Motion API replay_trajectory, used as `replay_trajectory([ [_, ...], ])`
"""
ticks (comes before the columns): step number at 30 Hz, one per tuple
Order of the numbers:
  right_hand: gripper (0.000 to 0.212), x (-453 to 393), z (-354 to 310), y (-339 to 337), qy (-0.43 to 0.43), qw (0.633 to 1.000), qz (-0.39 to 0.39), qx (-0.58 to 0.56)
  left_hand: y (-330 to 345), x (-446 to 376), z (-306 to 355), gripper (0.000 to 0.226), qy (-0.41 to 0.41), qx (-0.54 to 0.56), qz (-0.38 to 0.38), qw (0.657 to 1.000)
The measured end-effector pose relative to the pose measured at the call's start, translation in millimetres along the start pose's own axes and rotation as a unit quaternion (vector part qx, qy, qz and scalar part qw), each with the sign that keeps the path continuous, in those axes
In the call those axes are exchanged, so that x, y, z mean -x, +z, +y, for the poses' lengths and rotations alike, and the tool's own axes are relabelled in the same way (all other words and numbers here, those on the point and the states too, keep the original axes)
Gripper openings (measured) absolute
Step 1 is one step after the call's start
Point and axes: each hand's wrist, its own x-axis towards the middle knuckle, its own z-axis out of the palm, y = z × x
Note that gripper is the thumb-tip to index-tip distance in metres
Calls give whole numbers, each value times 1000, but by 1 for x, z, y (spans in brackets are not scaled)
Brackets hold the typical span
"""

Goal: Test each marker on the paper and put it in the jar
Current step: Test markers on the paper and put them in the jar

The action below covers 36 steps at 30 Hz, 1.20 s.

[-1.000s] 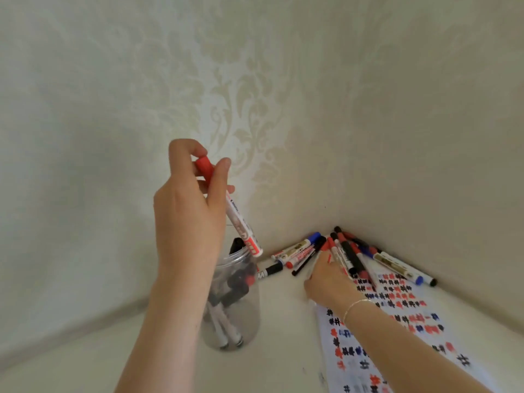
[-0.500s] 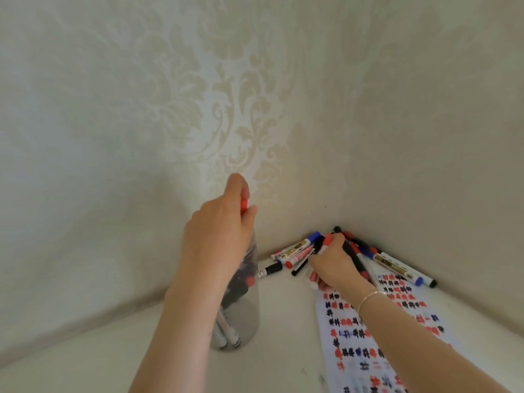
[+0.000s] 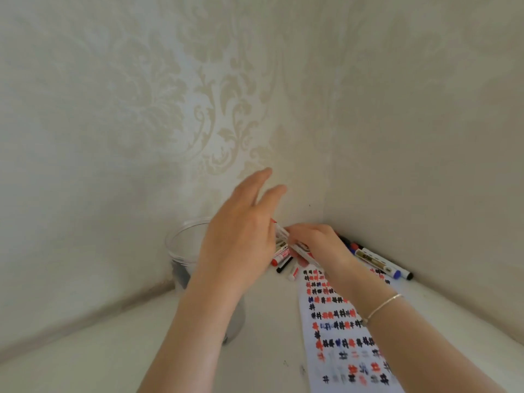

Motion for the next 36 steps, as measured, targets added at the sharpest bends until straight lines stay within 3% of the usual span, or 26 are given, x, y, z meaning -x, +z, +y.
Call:
replay_trajectory([
  [3, 16, 16, 1, -20, -41, 994, -96, -26, 16, 4, 7, 56, -23, -59, -146, 987],
  [6, 25, 21, 6, -50, -27, 988, -109, -105, 21, 6, 11, 34, 26, -124, -150, 981],
  [9, 21, 21, 12, -70, -8, 939, -79, -336, 29, 6, 17, 31, 7, -32, -169, 985],
  [10, 15, 22, 14, -68, -8, 930, -68, -360, 33, 7, 21, 32, -3, 26, -193, 981],
  [11, 10, 22, 17, -63, -9, 937, -60, -344, 37, 9, 27, 32, -8, 91, -211, 973],
  [14, 24, 20, 30, -45, -1, 968, -56, -243, 52, 20, 41, 27, -35, 243, -224, 943],
  [19, 18, 21, 37, -37, 8, 981, 9, -195, 73, 37, 42, 34, -68, 263, -207, 940],
  [21, 18, 20, 35, -37, 12, 983, 21, -184, 76, 41, 44, 32, -116, 357, -220, 900],
  [25, 22, 20, 34, -39, 5, 984, 24, -179, 75, 39, 48, 30, -183, 557, -285, 759],
  [27, 23, 20, 36, -40, 3, 981, 39, -192, 75, 36, 48, 30, -202, 602, -308, 708],
  [31, 25, 16, 37, -45, 4, 974, 69, -215, 78, 30, 52, 28, -208, 662, -326, 642],
  [34, 30, 11, 39, -45, 26, 968, 77, -236, 82, 23, 54, 28, -195, 692, -325, 614],
  [36, 38, 8, 43, -52, 46, 955, 79, -283, 83, 24, 54, 29, -206, 726, -319, 573],
])
